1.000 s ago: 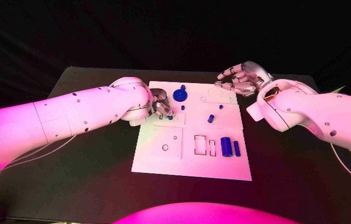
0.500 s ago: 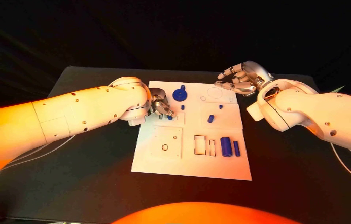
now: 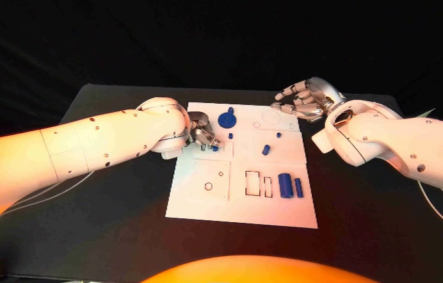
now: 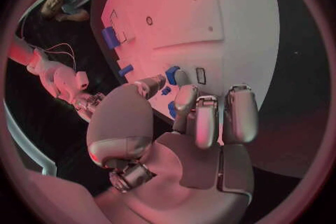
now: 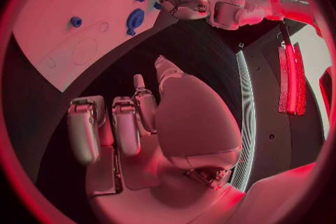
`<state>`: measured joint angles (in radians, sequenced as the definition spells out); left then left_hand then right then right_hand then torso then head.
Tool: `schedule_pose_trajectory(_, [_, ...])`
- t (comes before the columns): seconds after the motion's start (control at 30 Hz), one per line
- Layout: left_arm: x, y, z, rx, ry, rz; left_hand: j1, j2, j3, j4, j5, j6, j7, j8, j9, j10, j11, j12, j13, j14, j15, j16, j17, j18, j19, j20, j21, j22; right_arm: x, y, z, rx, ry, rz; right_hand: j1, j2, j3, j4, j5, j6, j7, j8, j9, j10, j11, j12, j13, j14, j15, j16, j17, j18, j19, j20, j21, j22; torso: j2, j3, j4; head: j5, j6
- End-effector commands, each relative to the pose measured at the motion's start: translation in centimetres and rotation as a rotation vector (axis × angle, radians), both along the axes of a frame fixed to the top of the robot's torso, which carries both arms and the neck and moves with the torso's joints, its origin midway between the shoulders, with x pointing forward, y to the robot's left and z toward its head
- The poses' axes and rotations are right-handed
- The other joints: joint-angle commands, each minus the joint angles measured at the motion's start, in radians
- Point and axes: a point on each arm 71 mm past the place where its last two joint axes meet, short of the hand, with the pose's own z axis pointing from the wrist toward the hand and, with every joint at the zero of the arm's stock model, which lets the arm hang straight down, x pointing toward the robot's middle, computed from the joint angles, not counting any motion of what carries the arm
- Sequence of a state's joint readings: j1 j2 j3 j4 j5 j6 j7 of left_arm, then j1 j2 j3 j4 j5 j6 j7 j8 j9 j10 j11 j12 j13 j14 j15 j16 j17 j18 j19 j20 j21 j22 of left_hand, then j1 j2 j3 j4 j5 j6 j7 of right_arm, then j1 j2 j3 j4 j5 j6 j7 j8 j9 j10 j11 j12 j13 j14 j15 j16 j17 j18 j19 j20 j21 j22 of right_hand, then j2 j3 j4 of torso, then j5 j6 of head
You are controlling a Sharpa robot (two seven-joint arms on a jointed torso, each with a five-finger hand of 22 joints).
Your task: Assemble the parts on the task board
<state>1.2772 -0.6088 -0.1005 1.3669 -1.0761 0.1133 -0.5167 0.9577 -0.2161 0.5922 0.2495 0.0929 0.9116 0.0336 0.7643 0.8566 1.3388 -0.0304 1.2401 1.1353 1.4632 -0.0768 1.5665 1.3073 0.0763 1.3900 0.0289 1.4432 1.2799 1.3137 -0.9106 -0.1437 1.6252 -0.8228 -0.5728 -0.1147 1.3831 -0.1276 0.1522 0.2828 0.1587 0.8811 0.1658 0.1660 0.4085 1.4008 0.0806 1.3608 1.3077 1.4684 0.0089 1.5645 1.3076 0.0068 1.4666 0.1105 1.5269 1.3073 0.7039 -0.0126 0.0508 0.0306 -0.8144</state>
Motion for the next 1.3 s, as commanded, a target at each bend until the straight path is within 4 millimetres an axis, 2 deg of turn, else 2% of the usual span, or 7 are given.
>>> schedule_pose_trajectory(0.03, [-0.3,-0.1,-0.5,0.006,0.022,-0.015,-0.003,0.003,-0.031,0.015,-0.003,0.004,0.001,-0.007,0.003,0.007,0.000,0.007,0.002,0.108,-0.005,0.004,0.263,-0.013,0.008,0.002,0.003,0.002,0.0,0.1,0.0,-0.005,-0.009,0.015,-0.005,-0.002,0.007,0.000,0.006,0.002,-0.003,0.002,0.001,0.000,-0.003,0.002,0.078,0.096,-0.007,-0.006,0.237,0.008,0.080,-0.007,-0.007,0.222,0.000,0.0005,-0.0002,0.000,0.001])
schedule_pose_trajectory(0.2, [-0.4,0.0,-0.3,-0.006,0.021,-0.007,-0.001,-0.002,-0.078,0.039,-0.005,0.006,0.000,-0.008,0.005,0.009,-0.001,0.009,0.006,0.108,-0.006,0.004,0.263,-0.014,0.009,0.002,0.004,0.004,0.0,0.1,0.0,-0.005,-0.008,0.014,-0.005,-0.002,0.007,0.000,0.006,0.002,-0.003,0.002,0.001,0.000,-0.003,0.002,0.078,0.096,-0.007,-0.006,0.237,0.008,0.080,-0.007,-0.007,0.222,-0.001,0.0006,-0.0006,0.000,0.001])
schedule_pose_trajectory(0.47, [-0.4,0.5,1.0,-0.067,0.026,0.021,-0.003,-0.001,-0.105,0.041,-0.003,0.003,0.000,-0.010,0.006,0.002,-0.001,0.000,-0.005,0.108,-0.007,0.004,0.263,-0.014,0.011,0.001,0.004,0.006,0.0,-0.1,-0.1,-0.006,-0.008,0.011,-0.005,-0.002,0.007,0.000,0.006,0.002,-0.003,0.002,0.001,0.000,-0.003,0.002,0.078,0.096,-0.007,-0.006,0.237,0.008,0.080,-0.007,-0.007,0.222,-0.002,0.0013,0.0002,-0.001,0.008])
schedule_pose_trajectory(0.7, [0.0,1.2,3.5,-0.165,0.027,0.062,0.043,0.022,-0.143,0.039,0.006,-0.036,0.015,-0.026,0.009,-0.045,0.012,-0.042,-0.055,0.105,0.004,0.001,0.258,-0.005,-0.019,0.007,-0.018,-0.037,0.1,-0.2,-0.1,-0.007,-0.007,0.006,-0.005,-0.002,0.007,0.000,0.006,0.002,-0.003,0.002,0.001,0.000,-0.003,0.002,0.078,0.096,-0.007,-0.006,0.237,0.008,0.080,-0.007,-0.007,0.222,-0.002,0.0011,-0.0002,-0.001,0.020])
schedule_pose_trajectory(0.83, [0.7,2.1,5.1,-0.187,0.008,0.082,0.088,0.040,-0.170,0.040,0.009,-0.115,0.055,-0.092,-0.022,-0.132,0.047,-0.113,-0.143,0.091,0.033,-0.020,0.228,0.004,-0.053,0.027,-0.043,-0.082,0.2,-0.3,-0.2,-0.008,-0.007,0.003,-0.005,-0.002,0.007,0.000,0.006,0.002,-0.003,0.002,0.001,0.000,-0.003,0.002,0.078,0.096,-0.007,-0.006,0.237,0.008,0.080,-0.007,-0.007,0.222,-0.002,0.0017,-0.0001,0.000,0.027])
schedule_pose_trajectory(0.93, [1.6,3.0,6.5,-0.188,-0.022,0.101,0.112,0.050,-0.184,0.040,0.010,-0.157,0.080,-0.148,-0.064,-0.149,0.069,-0.113,-0.153,0.091,0.052,-0.020,0.227,0.004,-0.054,0.044,-0.044,-0.081,0.2,-0.4,-0.2,-0.008,-0.006,0.001,-0.005,-0.002,0.007,0.000,0.006,0.002,-0.003,0.002,0.001,0.000,-0.003,0.002,0.078,0.096,-0.007,-0.006,0.237,0.008,0.080,-0.007,-0.007,0.222,-0.001,0.0026,0.0012,0.002,0.034])
schedule_pose_trajectory(1.3, [4.4,4.8,7.3,-0.098,-0.074,0.135,0.129,0.061,-0.189,0.040,0.010,-0.149,0.085,-0.162,-0.086,-0.151,0.074,-0.105,-0.152,0.092,0.059,-0.019,0.229,0.004,-0.051,0.052,-0.042,-0.076,0.2,-0.5,-0.2,-0.009,-0.005,-0.002,-0.005,-0.002,0.007,0.000,0.006,0.002,-0.003,0.002,0.001,0.000,-0.003,0.002,0.078,0.096,-0.007,-0.006,0.237,0.008,0.080,-0.007,-0.007,0.222,0.003,-0.0014,-0.0001,0.012,0.051])
